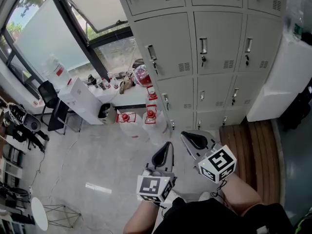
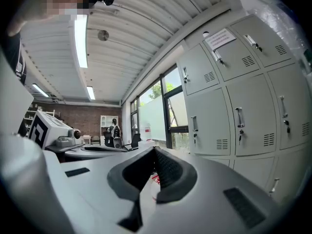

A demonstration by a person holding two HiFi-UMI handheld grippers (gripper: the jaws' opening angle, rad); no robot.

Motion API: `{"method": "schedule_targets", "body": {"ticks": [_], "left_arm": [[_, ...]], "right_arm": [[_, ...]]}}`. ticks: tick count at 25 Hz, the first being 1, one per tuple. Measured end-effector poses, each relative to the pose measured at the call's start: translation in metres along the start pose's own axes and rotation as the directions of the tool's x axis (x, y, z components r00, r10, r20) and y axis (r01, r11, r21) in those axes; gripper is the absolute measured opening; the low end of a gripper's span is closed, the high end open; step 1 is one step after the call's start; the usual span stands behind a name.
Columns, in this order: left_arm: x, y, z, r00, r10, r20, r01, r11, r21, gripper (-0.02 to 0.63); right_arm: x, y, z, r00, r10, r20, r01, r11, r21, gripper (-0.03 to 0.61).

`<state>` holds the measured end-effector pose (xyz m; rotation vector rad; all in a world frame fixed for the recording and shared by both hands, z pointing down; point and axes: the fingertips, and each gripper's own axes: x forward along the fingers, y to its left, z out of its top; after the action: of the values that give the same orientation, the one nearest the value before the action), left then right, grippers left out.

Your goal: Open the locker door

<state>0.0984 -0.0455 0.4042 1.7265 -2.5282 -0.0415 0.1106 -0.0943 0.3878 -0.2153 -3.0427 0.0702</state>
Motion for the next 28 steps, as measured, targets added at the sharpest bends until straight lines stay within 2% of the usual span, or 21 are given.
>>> {"method": "schedule_targets", "body": {"ticks": [10,20,28], "left_arm": [[-0.004,0.052,0.003,1.0,-0.001,0.004,0.001,1.0,-0.008,0.017],[-0.006,0.115,0.005,0.999,-0.047,0.003,0.047,0.999,0.0,0.017],[-0.01,0.15,0.006,0.997,-0.072,0.006,0.072,0.997,0.011,0.017]], "right_arm": [[0.053,0.013,0.004,1.0,-0.001,-0.007,0.001,1.0,-0.004,0.054],[0.123,0.028,0.009,0.999,-0.036,0.001,0.036,0.999,-0.004,0.054],[0.164,0.033,0.015,0.998,-0.061,0.0,0.061,0.998,-0.02,0.054]]}}
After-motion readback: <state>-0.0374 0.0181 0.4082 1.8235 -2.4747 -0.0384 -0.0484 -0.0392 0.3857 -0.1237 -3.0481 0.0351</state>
